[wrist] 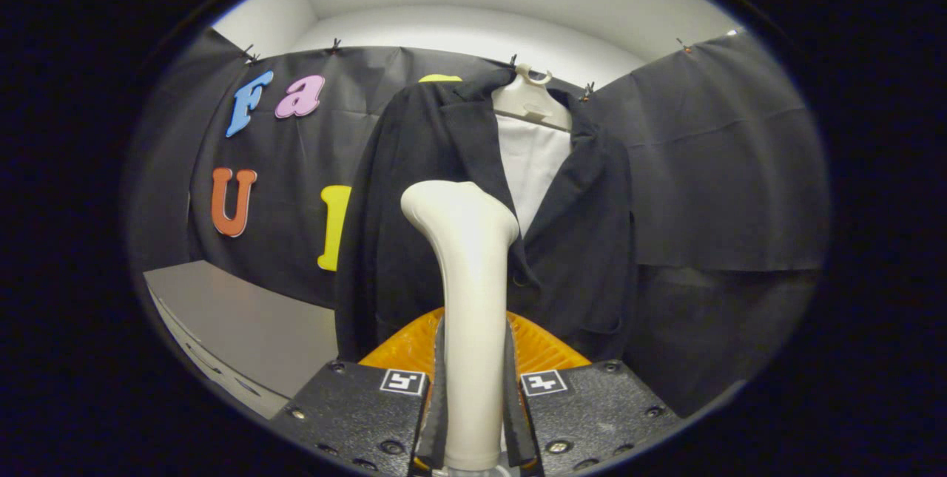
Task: Iron the clothes twice with a garment steamer, once on the left side and once on the right side.
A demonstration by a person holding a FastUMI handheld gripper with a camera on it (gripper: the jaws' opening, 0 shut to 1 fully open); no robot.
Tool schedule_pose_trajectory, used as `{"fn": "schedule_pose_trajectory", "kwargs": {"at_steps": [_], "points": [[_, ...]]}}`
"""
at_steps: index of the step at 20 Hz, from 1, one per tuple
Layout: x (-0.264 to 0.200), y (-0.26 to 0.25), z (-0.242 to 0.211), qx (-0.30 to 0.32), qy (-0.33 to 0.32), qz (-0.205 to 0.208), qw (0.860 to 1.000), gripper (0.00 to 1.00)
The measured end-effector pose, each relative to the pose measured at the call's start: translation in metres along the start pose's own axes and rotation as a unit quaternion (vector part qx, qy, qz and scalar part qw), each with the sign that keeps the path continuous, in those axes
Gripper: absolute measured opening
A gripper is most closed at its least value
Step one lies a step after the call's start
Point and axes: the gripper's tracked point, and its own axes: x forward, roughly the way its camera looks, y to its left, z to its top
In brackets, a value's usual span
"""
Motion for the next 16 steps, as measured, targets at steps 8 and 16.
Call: {"fn": "schedule_pose_trajectory", "kwargs": {"at_steps": [8, 16], "points": [[-0.004, -0.007, -0.044, -0.009, 0.042, -0.001, 0.999, 0.34], [-0.004, -0.010, -0.088, -0.010, 0.088, -0.002, 0.996, 0.34]]}}
